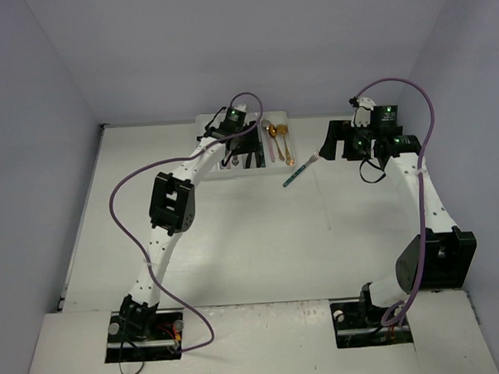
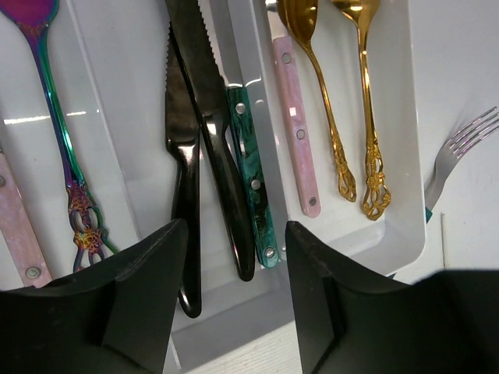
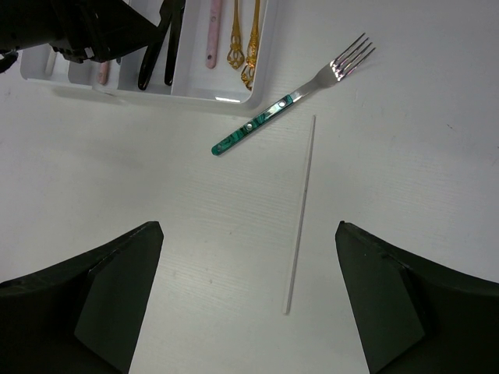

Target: Sort the eating utensils into containers

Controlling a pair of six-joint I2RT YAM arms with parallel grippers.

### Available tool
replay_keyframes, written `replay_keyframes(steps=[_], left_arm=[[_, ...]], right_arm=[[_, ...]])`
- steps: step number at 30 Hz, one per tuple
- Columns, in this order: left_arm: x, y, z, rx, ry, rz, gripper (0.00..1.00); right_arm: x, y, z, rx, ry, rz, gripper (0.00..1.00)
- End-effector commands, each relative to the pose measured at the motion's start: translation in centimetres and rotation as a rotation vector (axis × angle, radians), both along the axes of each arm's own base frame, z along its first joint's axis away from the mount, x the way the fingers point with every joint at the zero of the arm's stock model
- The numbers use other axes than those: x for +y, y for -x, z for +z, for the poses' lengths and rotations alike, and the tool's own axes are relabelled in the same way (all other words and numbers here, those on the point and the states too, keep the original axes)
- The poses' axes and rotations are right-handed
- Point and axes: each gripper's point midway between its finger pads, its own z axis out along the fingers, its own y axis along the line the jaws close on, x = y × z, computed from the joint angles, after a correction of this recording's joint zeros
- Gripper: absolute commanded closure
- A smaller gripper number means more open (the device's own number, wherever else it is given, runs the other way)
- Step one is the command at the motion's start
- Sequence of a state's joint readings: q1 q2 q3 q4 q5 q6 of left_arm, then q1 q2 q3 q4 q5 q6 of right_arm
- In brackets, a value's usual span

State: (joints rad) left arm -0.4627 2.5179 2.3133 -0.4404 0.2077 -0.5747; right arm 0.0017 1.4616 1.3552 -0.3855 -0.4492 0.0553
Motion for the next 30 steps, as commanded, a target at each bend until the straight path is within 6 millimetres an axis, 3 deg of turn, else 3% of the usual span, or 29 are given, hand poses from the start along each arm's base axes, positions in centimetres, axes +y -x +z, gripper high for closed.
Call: replay_keyframes(steps=[1, 3, 4, 7, 9, 11, 13, 16, 19, 24, 30], left_arm=[[-0.2, -2.2, 11.2, -0.255, 0.079, -0.014, 0.5], [0.0, -2.1, 14.1, -0.32, 0.084, -0.031, 0.5], [-0.1, -1.7, 16.5, -0.372, 0.093, -0.052, 0.5], [-0.6, 0.3, 21.3, -0.486, 0.078, -0.166, 0.5], [-1.5, 2.5, 22.0, -0.545, 0.031, -0.323, 0.5], [-3.2, 5.9, 23.4, -0.588, 0.06, -0.497, 0.5], [-4.1, 8.4, 22.1, -0.592, 0.023, -0.634, 0.5], [-5.2, 10.1, 20.1, -0.559, -0.022, -0.717, 0.5], [-6.3, 12.0, 16.4, -0.427, -0.037, -0.752, 0.51], [-7.7, 13.5, 12.6, -0.353, -0.083, -0.708, 0.55], [-9.9, 14.5, 10.4, -0.351, -0.121, -0.688, 0.58]], right_arm=[[0.0, -0.2, 2.6, -0.098, 0.006, -0.002, 0.09], [-0.1, -0.2, 2.8, -0.104, 0.009, -0.006, 0.09], [-0.2, -0.1, 2.9, -0.109, 0.011, -0.008, 0.09], [-0.5, -0.1, 3.0, -0.116, 0.026, -0.02, 0.09], [-0.6, -0.1, 3.0, -0.118, 0.033, -0.026, 0.09], [-1.1, -0.2, 2.9, -0.118, 0.043, -0.039, 0.09], [-2.1, -0.3, 2.9, -0.119, 0.053, -0.069, 0.09], [-2.8, -0.4, 3.0, -0.124, 0.061, -0.085, 0.09], [-4.4, -0.3, 3.6, -0.137, 0.061, -0.125, 0.09], [-4.9, -0.1, 3.7, -0.136, 0.042, -0.139, 0.09], [-5.1, -0.2, 3.7, -0.134, 0.034, -0.147, 0.09]])
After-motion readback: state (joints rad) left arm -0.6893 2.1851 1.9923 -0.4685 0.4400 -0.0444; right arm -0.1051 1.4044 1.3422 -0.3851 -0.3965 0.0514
